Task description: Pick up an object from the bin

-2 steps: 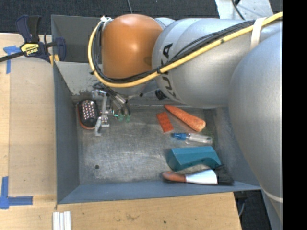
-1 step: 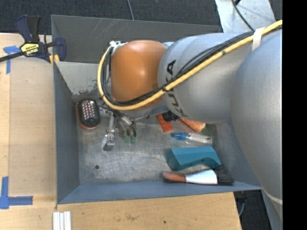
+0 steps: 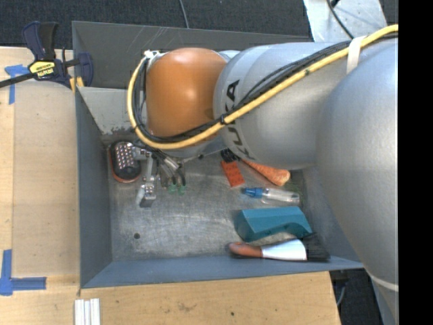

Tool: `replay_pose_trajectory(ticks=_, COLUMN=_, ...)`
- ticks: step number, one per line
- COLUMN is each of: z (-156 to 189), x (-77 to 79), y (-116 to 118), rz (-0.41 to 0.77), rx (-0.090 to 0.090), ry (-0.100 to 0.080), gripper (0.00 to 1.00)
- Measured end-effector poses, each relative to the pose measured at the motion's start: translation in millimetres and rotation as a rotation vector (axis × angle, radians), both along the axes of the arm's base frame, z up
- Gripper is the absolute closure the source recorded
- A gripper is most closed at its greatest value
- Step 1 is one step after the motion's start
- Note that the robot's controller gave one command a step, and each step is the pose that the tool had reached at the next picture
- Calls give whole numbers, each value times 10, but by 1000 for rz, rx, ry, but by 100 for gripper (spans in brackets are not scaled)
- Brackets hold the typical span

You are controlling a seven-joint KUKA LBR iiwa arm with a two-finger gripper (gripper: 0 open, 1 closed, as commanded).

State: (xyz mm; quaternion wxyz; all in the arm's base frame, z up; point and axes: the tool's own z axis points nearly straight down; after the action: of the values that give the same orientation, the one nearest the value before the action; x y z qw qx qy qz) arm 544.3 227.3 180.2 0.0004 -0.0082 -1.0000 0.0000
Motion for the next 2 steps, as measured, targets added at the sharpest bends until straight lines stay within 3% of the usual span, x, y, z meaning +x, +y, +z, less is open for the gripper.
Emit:
replay_pose_trajectory(ticks=1, z=-504, x=432, y=-419, rz=77, rx=4, ry=-11, gripper=0)
replay_pose_trajectory(ticks=2, z=-937, x=633, y=-479, rz=98, rx=-5, ry=-5, gripper=0)
